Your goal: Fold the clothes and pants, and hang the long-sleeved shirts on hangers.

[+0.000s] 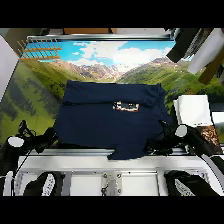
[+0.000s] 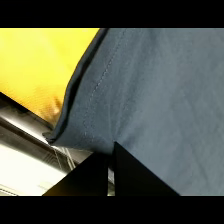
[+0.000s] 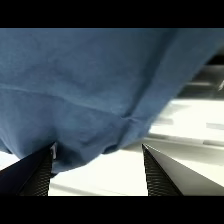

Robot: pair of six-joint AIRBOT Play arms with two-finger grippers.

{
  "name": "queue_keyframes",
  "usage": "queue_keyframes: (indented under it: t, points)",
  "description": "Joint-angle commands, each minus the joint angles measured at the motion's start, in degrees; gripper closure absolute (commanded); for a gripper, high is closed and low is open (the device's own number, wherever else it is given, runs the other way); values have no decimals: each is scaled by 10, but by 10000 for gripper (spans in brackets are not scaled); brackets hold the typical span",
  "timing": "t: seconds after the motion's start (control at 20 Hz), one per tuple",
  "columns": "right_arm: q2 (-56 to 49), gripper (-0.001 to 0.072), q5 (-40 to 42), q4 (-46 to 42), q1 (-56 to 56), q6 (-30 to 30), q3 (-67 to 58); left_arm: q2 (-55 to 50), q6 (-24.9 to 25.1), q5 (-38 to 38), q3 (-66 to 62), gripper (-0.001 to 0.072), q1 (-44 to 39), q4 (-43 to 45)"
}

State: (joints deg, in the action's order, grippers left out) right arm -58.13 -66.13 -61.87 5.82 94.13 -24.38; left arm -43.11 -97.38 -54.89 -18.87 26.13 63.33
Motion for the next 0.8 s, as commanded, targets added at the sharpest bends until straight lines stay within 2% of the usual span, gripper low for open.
queue_keyframes:
  t: [0.0, 0.2, 0.3, 0.35, 0.4, 0.45, 0.6, 0.75]
  points:
    - [-11, 132, 31, 3, 27, 5, 2, 0, 1, -1, 0, 699, 0, 0]
    - [-11, 143, 53, 2, 29, 13, 2, 0, 1, 0, 0, 698, 0, 0]
    - [-10, 570, 53, 2, 28, 3, 2, 0, 1, 0, 0, 698, 0, 0]
    - [-8, 603, 52, 0, 28, 2, 1, 1, 1, -1, 0, 699, 0, 0]
    - [-5, 605, 47, -11, 28, 2, -5, 1, 8, -2, -1, 699, 0, 0]
    - [4, 699, 34, -32, 28, 2, -15, 1, 25, -12, -4, 698, 0, 1]
    - [54, 695, -26, -129, 23, 2, -64, 1, 50, -75, -40, 699, 0, 18]
    - [113, 695, -111, -187, -7, -2, -117, 16, 72, -167, -82, 698, 0, 31]
